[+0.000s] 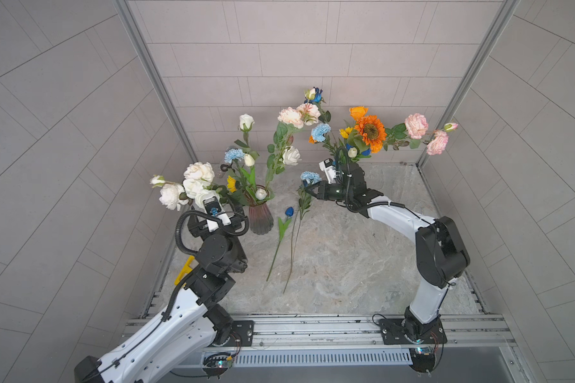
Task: Pick out blue flowers from the vase
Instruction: Place the flower at the center of the board.
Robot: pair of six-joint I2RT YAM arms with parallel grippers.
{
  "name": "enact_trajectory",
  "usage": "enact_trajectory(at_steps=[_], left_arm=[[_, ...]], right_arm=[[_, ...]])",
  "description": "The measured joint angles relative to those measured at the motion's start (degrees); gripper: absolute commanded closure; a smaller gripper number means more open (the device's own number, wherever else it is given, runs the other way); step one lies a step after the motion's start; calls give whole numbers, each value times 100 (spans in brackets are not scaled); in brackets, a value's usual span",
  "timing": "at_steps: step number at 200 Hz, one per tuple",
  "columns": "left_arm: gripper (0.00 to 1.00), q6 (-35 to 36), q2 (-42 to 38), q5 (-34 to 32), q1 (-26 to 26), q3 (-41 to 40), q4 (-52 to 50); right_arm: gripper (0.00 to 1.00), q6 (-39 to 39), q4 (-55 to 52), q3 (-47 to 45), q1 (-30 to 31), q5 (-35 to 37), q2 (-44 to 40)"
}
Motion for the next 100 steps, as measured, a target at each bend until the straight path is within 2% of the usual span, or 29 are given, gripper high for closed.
enact_trajectory(at_steps=[57, 70, 100], left_arm=[[4, -17, -162, 26, 0, 0, -208], [4, -17, -179, 26, 0, 0, -219], [4, -20, -181, 52, 0, 0, -229]], right_arm=[[91, -170, -319, 1086, 20, 234, 1196], [86, -256, -474, 1187, 22, 332, 1375], [68, -529, -929, 1198, 31, 570, 1495]])
